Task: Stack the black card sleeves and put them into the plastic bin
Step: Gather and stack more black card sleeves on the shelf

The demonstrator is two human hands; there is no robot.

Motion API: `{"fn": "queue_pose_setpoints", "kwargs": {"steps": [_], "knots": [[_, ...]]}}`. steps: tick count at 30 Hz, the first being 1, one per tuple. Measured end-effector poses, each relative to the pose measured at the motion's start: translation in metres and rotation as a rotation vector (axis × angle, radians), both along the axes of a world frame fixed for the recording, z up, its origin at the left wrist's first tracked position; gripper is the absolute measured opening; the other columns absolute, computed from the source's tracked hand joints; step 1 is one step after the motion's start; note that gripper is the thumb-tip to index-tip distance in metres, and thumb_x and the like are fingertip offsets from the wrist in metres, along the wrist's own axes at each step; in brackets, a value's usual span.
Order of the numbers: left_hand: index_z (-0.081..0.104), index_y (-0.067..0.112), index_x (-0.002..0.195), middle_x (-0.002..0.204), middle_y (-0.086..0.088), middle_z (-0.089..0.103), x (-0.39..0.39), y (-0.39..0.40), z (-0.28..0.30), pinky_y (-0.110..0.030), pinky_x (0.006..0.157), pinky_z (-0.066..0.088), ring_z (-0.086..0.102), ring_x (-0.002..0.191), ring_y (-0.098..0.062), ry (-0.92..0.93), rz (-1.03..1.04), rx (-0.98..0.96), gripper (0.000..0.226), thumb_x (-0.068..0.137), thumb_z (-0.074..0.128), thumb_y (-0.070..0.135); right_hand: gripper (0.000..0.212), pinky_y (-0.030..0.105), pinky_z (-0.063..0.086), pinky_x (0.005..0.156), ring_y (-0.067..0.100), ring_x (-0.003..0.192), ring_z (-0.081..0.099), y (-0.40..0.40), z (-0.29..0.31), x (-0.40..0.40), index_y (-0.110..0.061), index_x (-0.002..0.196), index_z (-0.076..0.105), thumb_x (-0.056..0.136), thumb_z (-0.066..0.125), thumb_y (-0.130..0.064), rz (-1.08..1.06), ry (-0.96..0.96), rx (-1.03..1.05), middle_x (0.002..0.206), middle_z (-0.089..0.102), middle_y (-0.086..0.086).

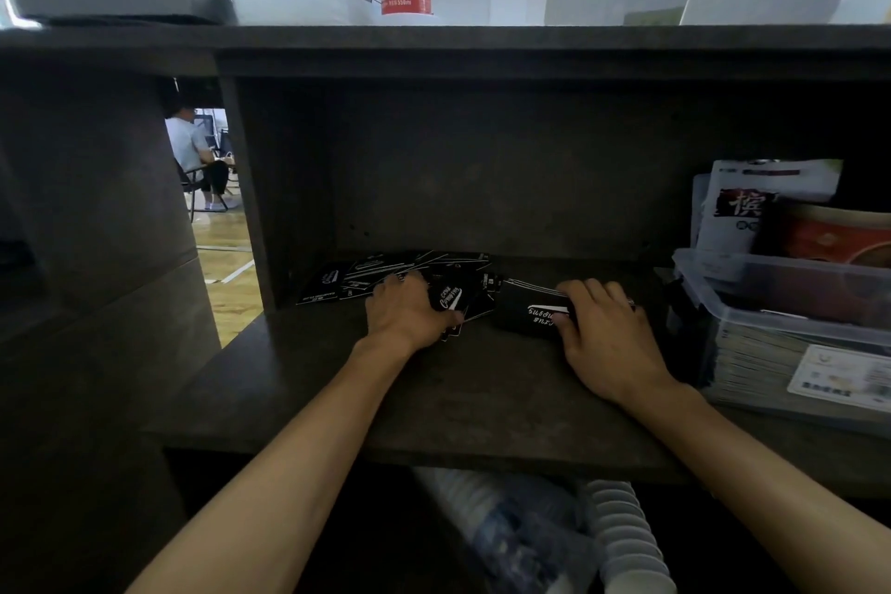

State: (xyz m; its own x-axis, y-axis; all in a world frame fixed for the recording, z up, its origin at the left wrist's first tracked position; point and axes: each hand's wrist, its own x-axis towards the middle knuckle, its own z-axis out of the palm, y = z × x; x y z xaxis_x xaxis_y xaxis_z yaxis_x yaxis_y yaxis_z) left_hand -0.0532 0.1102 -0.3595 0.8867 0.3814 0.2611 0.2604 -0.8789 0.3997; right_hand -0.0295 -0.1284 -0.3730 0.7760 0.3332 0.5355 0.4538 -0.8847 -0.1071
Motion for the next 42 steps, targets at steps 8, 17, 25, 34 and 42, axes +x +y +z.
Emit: {"fn": "queue_pose_setpoints", "kwargs": {"steps": [8, 17, 25, 34, 42], "knots": [[0.051, 0.027, 0.109, 0.106, -0.004, 0.070, 0.001, -0.001, 0.008, -0.031, 0.082, 0.054, 0.065, 0.096, -0.013, -0.433, -0.239, -0.955, 0.026, 0.094, 0.058, 0.007, 0.037, 0.046, 0.044, 0.093, 0.020, 0.116, 0.044, 0.000, 0.000, 0.001, -0.025, 0.133, 0.046, 0.098, 0.048, -0.038, -0.005, -0.002, -0.002, 0.125, 0.053, 0.000], [0.016, 0.035, 0.152, 0.084, -0.004, 0.065, 0.000, -0.023, -0.004, -0.016, 0.067, 0.054, 0.072, 0.076, -0.012, -0.374, -0.478, -0.671, 0.094, 0.083, 0.068, -0.003, 0.037, 0.045, 0.043, 0.093, 0.020, 0.118, 0.044, 0.000, 0.000, 0.001, -0.025, 0.133, 0.047, 0.099, 0.045, -0.039, -0.010, 0.008, 0.016, 0.127, 0.053, 0.000], [0.044, 0.015, 0.132, 0.066, 0.008, 0.064, -0.002, -0.030, -0.008, -0.011, 0.065, 0.045, 0.060, 0.067, 0.005, -0.462, -0.258, -0.339, 0.049, 0.090, 0.068, 0.025, 0.059, 0.042, 0.043, 0.089, 0.014, 0.105, 0.046, -0.002, 0.003, -0.001, -0.025, 0.126, 0.056, 0.091, 0.016, -0.050, 0.079, 0.057, 0.170, 0.119, 0.058, 0.000], [0.068, 0.024, 0.116, 0.105, -0.003, 0.053, -0.013, -0.038, -0.012, -0.037, 0.087, 0.047, 0.057, 0.090, -0.019, -0.299, -0.424, 0.186, 0.031, 0.100, 0.046, 0.039, 0.039, 0.048, 0.042, 0.096, 0.020, 0.117, 0.044, -0.002, 0.001, 0.000, -0.026, 0.134, 0.046, 0.095, 0.048, -0.031, 0.001, 0.002, 0.010, 0.126, 0.053, 0.001], [0.063, 0.015, 0.107, 0.127, -0.013, 0.054, 0.001, -0.010, 0.000, -0.045, 0.100, 0.043, 0.052, 0.119, -0.030, 0.045, 0.067, 0.081, 0.051, 0.085, 0.061, 0.061, 0.043, 0.051, 0.041, 0.099, 0.022, 0.122, 0.041, -0.001, 0.001, -0.002, -0.022, 0.140, 0.039, 0.097, 0.047, -0.027, -0.019, 0.020, -0.035, 0.133, 0.048, 0.004]]}}
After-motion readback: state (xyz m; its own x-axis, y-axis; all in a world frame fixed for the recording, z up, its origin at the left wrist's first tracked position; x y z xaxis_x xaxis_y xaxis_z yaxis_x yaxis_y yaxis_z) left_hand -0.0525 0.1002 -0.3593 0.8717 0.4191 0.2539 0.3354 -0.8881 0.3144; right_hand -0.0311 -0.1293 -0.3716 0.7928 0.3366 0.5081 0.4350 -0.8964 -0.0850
